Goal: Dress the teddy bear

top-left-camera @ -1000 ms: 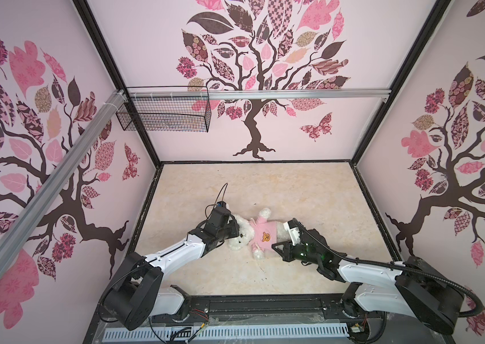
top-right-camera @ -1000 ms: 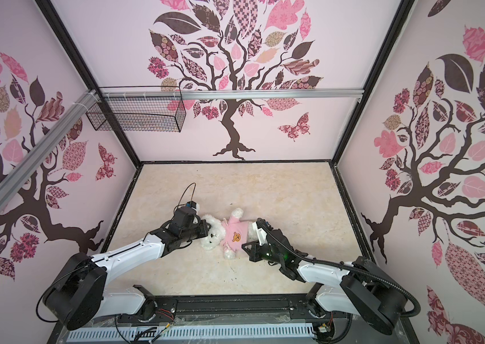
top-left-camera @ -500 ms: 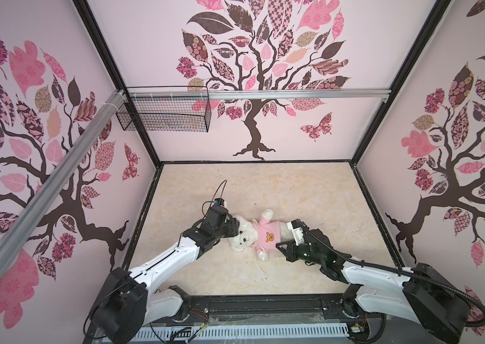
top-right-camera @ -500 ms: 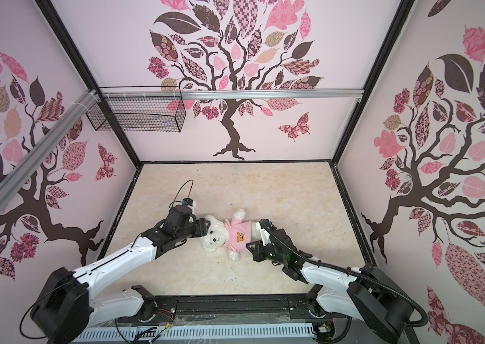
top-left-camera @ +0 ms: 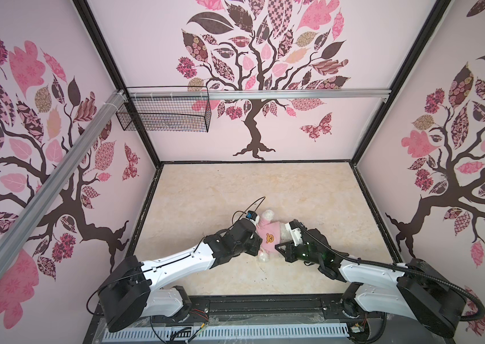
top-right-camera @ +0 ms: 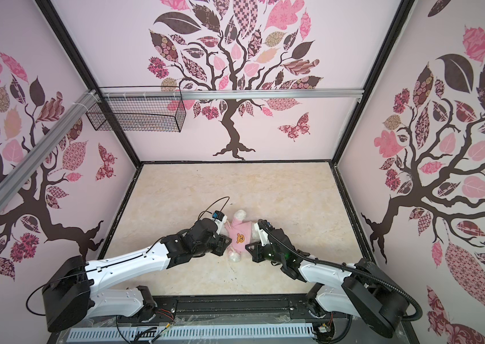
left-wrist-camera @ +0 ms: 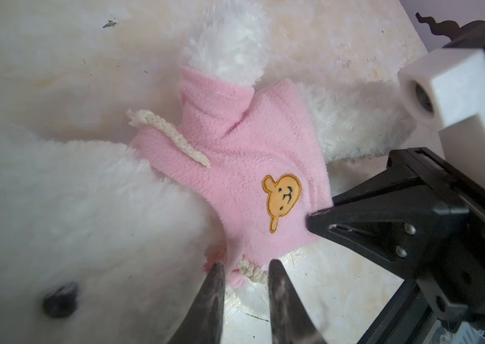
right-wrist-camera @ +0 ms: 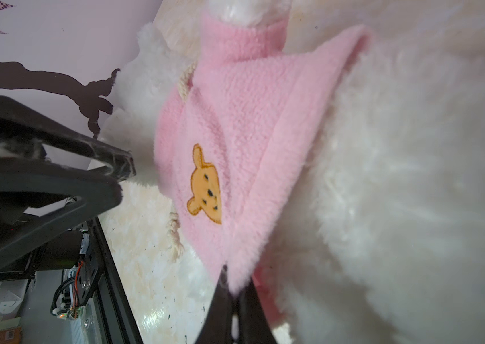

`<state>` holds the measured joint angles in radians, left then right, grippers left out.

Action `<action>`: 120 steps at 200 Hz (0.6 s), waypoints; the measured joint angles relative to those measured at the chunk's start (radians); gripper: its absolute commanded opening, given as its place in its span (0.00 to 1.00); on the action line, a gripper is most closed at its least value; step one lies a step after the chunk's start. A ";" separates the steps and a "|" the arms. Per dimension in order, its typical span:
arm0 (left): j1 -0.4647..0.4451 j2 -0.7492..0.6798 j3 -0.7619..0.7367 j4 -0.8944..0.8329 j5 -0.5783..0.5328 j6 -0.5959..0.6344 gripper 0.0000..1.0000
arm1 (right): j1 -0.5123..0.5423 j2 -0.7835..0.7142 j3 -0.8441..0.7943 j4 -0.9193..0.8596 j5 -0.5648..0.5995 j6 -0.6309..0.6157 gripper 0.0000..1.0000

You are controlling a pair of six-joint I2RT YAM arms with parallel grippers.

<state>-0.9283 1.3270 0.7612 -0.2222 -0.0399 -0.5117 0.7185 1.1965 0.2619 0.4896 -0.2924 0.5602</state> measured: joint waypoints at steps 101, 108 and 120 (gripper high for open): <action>0.003 0.140 0.064 0.014 -0.061 0.001 0.01 | -0.003 -0.004 0.000 -0.005 0.010 -0.016 0.13; 0.005 0.141 0.064 0.019 -0.058 0.000 0.00 | -0.009 -0.007 0.000 -0.013 0.011 -0.019 0.19; 0.018 0.140 0.064 0.026 -0.042 0.002 0.00 | -0.021 -0.019 0.000 -0.032 0.015 -0.032 0.27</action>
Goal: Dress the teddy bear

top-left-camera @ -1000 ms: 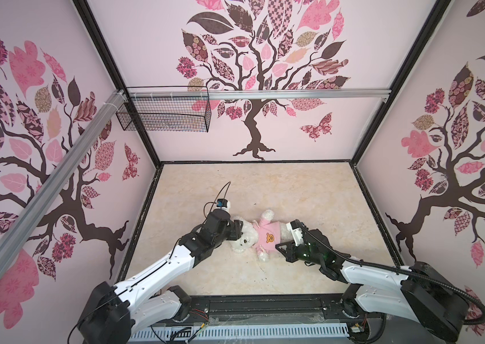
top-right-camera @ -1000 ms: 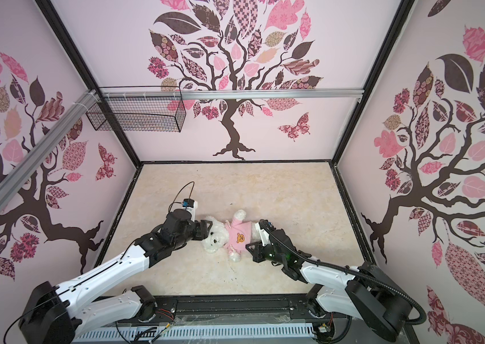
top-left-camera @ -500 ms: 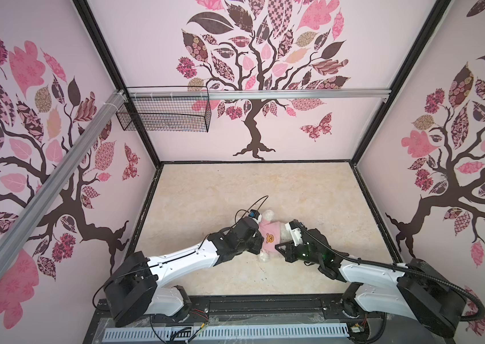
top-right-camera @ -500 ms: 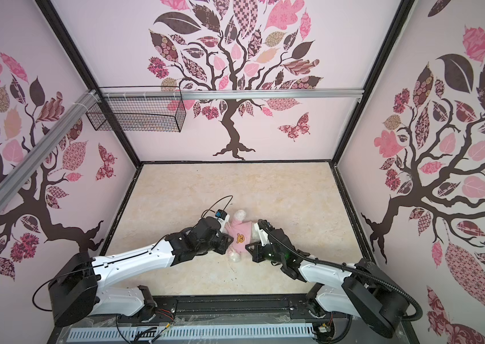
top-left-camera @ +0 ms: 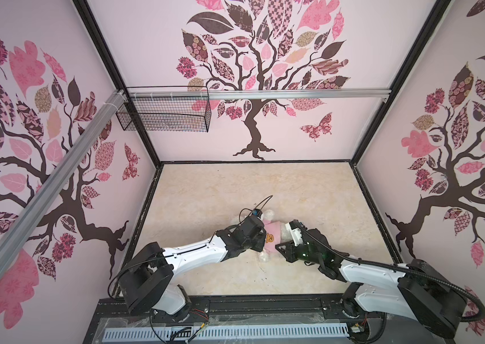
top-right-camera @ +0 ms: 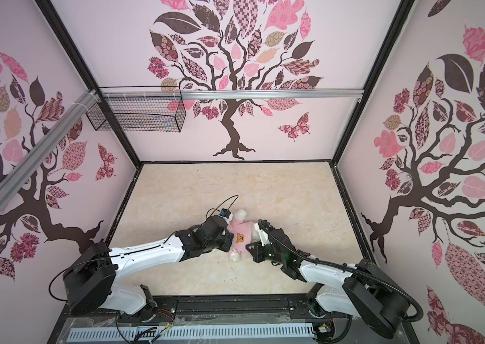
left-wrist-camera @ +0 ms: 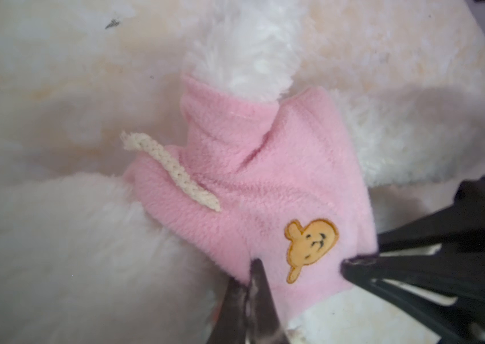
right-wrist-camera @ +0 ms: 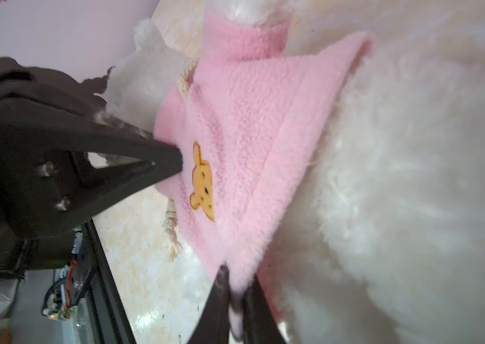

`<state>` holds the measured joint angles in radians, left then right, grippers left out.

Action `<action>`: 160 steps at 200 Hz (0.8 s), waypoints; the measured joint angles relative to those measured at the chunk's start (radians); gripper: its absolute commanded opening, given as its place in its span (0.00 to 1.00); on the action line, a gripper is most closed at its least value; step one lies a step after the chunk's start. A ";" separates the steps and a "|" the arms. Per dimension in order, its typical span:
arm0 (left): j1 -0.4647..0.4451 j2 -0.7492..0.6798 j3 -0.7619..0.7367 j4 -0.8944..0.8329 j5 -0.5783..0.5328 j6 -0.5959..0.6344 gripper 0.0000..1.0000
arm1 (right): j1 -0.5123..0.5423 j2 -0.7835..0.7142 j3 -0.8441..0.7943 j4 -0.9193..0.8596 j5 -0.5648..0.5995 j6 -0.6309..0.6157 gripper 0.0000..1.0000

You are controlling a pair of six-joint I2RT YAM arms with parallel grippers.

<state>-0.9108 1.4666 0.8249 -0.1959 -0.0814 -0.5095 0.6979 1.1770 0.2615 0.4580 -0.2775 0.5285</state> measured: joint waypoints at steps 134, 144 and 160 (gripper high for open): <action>0.072 -0.040 -0.003 0.017 0.171 0.005 0.00 | -0.032 -0.166 -0.009 -0.294 0.195 -0.087 0.66; 0.076 -0.043 -0.005 0.017 0.177 0.005 0.00 | -0.032 -0.135 -0.010 -0.286 0.192 -0.081 0.54; 0.082 -0.058 -0.013 0.014 0.185 0.005 0.00 | -0.032 -0.099 -0.021 -0.248 0.180 -0.066 0.26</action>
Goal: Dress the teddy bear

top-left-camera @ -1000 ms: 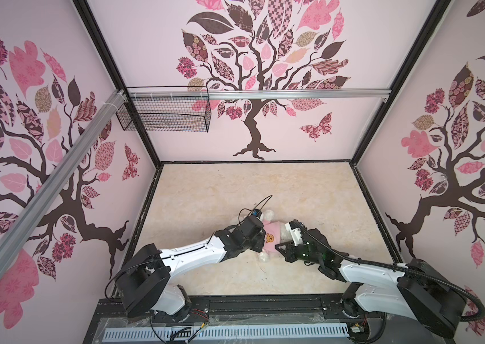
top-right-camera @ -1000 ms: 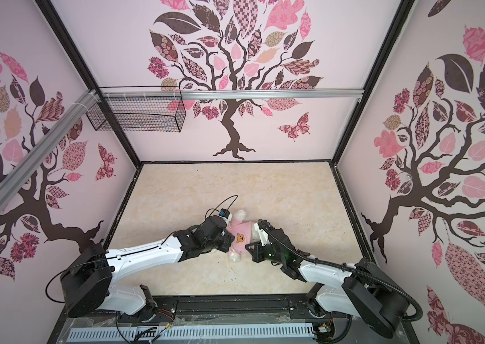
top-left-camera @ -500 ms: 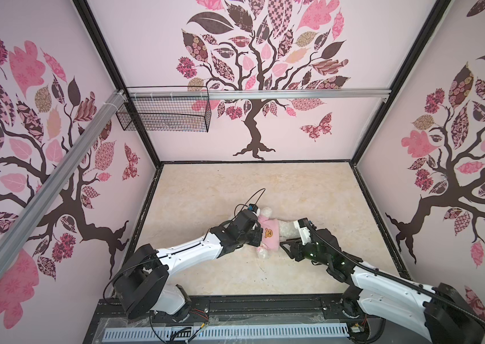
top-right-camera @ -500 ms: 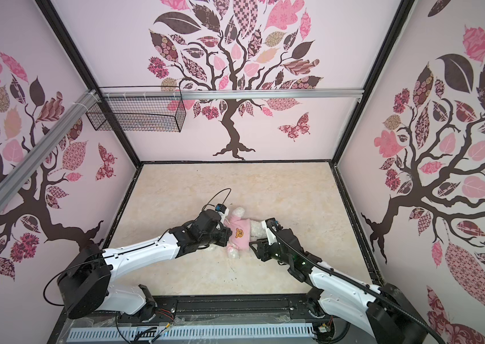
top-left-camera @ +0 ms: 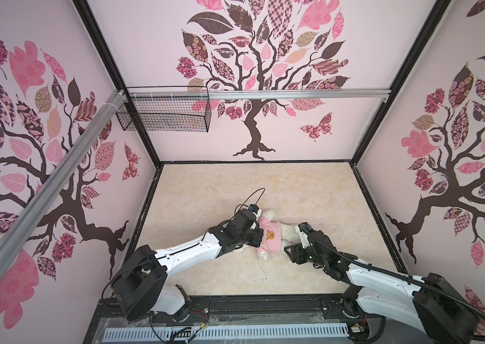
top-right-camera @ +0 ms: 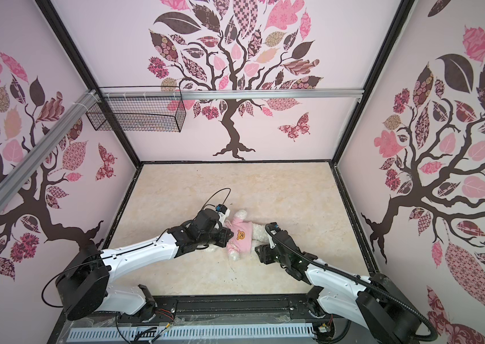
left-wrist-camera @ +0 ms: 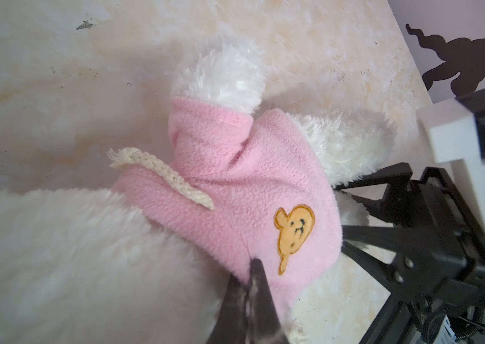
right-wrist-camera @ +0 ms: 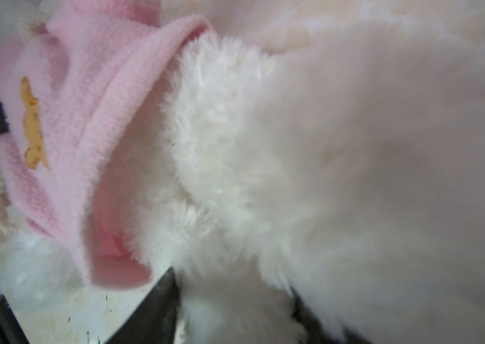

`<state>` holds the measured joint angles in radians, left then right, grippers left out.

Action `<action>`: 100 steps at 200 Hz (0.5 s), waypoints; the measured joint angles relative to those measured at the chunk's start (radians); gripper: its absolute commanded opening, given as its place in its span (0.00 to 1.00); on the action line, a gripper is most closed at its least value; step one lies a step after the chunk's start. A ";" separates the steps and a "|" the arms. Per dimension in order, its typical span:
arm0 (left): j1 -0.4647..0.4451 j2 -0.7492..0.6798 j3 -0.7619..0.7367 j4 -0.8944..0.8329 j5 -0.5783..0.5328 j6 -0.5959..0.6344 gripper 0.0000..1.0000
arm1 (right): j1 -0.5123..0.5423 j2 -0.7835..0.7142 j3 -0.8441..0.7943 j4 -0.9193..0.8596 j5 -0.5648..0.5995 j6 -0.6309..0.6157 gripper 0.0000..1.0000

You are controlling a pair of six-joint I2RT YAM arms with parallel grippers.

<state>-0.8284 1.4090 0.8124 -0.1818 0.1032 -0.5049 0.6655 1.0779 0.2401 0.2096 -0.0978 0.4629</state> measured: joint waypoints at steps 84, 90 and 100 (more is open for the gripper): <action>0.075 -0.113 -0.014 -0.132 -0.037 0.064 0.00 | -0.004 -0.063 -0.074 0.136 -0.005 0.074 0.00; 0.076 -0.108 -0.014 -0.136 -0.036 0.071 0.00 | -0.004 -0.062 -0.074 0.139 -0.010 0.073 0.00; 0.076 -0.093 -0.014 -0.137 -0.030 0.077 0.00 | -0.005 -0.054 -0.074 0.145 -0.026 0.073 0.00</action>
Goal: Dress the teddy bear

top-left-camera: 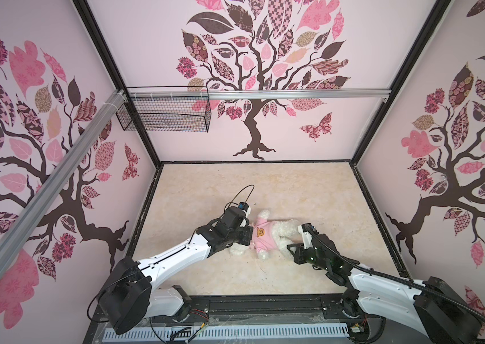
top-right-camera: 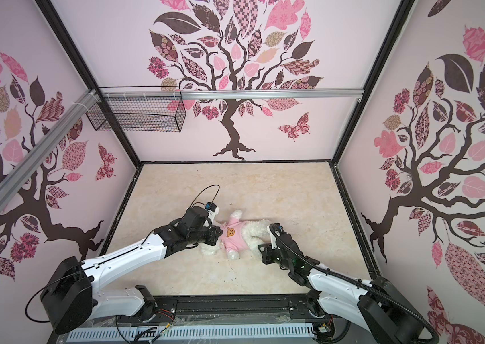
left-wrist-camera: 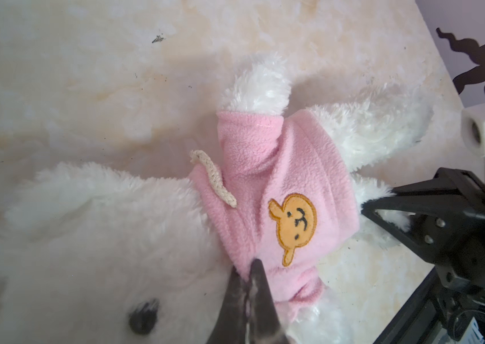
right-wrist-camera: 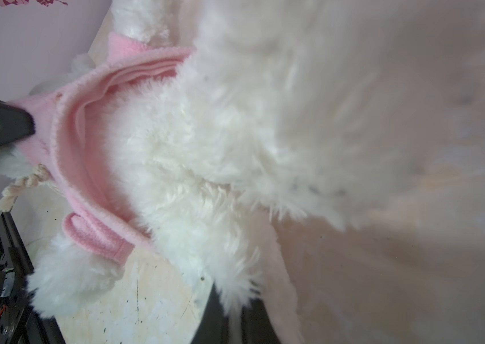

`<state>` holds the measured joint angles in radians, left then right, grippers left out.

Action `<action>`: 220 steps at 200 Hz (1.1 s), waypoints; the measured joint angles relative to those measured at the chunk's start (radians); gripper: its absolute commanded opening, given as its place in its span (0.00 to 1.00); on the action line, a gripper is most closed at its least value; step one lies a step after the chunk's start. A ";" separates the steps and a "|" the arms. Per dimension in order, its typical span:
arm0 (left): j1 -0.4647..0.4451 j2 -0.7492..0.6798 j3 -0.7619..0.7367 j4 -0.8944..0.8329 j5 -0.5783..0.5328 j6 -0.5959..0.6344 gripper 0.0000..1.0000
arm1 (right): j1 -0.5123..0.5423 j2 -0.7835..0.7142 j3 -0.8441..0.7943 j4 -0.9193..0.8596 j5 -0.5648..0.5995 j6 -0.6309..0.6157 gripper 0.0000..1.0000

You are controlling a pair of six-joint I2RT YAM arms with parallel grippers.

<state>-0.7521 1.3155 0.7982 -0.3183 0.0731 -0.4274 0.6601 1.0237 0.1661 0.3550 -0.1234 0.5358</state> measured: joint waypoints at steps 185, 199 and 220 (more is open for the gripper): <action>0.124 -0.339 -0.060 -0.054 -0.171 -0.046 0.76 | -0.005 0.036 0.463 -0.303 0.076 -0.275 0.88; 0.145 -0.333 -0.093 -0.053 -0.154 -0.073 0.76 | -0.014 0.142 0.524 -0.302 0.058 -0.306 0.93; 0.150 -0.315 -0.146 -0.039 -0.121 -0.111 0.77 | -0.050 0.297 0.595 -0.309 -0.043 -0.332 0.99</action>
<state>-0.6022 1.0008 0.6525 -0.3573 -0.0475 -0.5385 0.6102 1.3205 0.7609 0.0463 -0.1669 0.2043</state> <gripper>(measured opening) 0.765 0.979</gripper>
